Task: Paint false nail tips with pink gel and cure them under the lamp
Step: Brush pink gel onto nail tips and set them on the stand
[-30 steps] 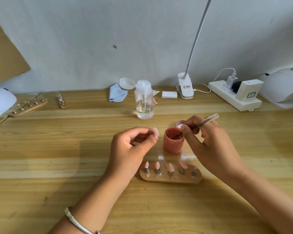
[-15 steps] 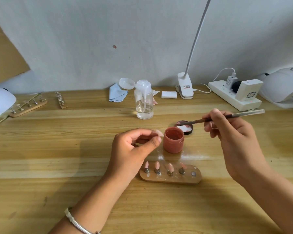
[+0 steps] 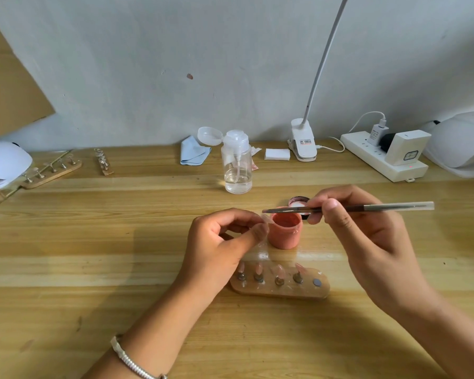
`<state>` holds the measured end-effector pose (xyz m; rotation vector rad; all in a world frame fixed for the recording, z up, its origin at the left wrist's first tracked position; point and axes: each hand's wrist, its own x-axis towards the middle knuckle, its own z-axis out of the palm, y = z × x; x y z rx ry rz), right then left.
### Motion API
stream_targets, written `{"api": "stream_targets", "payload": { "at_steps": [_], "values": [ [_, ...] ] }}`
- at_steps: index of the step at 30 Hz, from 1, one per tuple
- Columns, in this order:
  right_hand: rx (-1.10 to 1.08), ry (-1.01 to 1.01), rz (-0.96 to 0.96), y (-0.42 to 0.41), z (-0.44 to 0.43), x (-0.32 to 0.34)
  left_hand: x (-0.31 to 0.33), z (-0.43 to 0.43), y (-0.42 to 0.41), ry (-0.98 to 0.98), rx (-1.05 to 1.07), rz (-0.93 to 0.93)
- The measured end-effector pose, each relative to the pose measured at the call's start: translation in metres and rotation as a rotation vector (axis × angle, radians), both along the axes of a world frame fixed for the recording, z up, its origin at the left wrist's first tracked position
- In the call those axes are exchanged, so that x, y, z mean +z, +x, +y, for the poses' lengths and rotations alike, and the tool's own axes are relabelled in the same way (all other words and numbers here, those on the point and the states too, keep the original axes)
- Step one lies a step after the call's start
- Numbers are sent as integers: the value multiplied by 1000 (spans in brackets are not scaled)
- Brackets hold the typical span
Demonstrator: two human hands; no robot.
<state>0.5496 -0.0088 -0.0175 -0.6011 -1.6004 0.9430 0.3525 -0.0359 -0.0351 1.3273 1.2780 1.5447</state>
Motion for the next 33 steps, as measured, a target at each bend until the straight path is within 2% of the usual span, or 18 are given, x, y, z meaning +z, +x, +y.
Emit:
{"api": "stream_targets", "payload": {
  "at_steps": [33],
  "values": [
    [-50, 41, -11, 0, -2, -3, 3, 0, 2, 28, -18, -11]
  ]
}}
